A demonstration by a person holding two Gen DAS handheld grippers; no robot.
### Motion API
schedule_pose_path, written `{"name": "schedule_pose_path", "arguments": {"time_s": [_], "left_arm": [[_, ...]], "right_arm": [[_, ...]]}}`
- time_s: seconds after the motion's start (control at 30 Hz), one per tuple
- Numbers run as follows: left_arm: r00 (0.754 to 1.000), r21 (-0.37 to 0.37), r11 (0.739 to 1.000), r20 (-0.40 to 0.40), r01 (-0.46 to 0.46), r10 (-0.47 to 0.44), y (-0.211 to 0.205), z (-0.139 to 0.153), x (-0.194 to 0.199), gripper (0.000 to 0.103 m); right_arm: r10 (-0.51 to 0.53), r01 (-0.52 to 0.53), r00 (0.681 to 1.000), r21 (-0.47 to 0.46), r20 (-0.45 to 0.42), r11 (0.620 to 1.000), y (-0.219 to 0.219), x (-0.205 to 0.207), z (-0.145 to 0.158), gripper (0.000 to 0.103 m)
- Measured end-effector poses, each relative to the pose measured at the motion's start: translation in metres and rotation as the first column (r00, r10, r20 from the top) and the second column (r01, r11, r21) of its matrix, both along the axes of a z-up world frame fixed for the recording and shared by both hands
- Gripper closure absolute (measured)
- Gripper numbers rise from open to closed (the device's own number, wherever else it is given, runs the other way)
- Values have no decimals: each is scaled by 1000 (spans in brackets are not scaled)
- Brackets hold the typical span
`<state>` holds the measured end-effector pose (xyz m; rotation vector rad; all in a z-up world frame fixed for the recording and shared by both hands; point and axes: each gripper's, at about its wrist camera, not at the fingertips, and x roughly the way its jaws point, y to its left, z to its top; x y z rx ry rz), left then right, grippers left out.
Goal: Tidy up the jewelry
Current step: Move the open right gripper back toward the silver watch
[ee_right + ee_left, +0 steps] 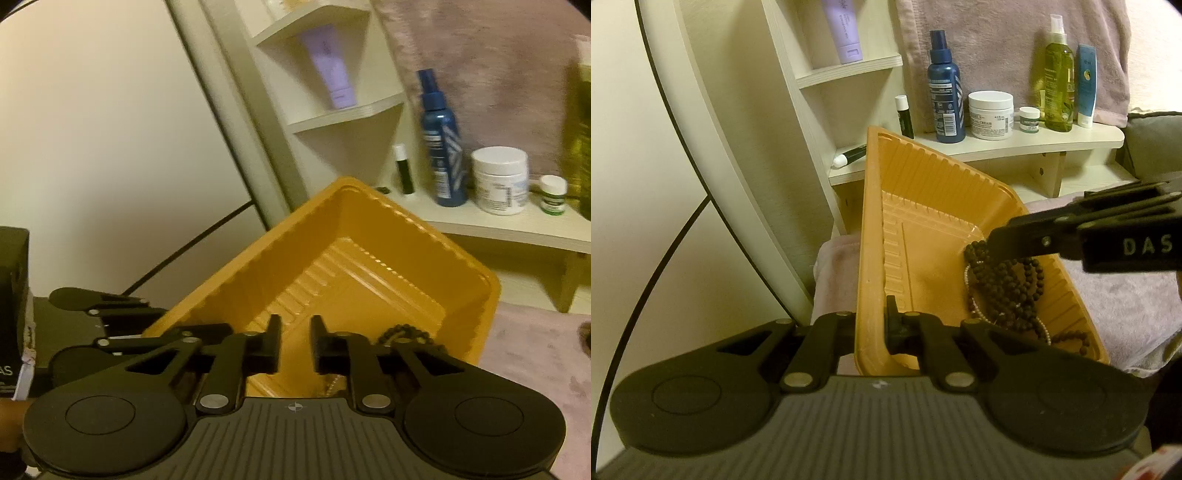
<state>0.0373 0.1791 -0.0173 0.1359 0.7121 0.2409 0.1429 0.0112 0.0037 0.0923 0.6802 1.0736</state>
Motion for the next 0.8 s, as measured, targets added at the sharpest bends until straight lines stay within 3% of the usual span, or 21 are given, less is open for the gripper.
{"name": "schedule_pose_path", "arguments": {"time_s": [0.2,0.37,0.8], "left_arm": [[1000,-1,1000,1,0,0,1,0,0,98],[1000,0,1000,2,1,-1,1,0,0,98],[1000,-1,1000,3,0,0,1,2,-1,98]], "right_arm": [[-113,113,993,-4,-22,994,-36,12,-3,75],[-256,255,967,-80,-4,964,-77,19,-19,68],[-582,587,807,-240,98,773,-184,42,-52,64]]}}
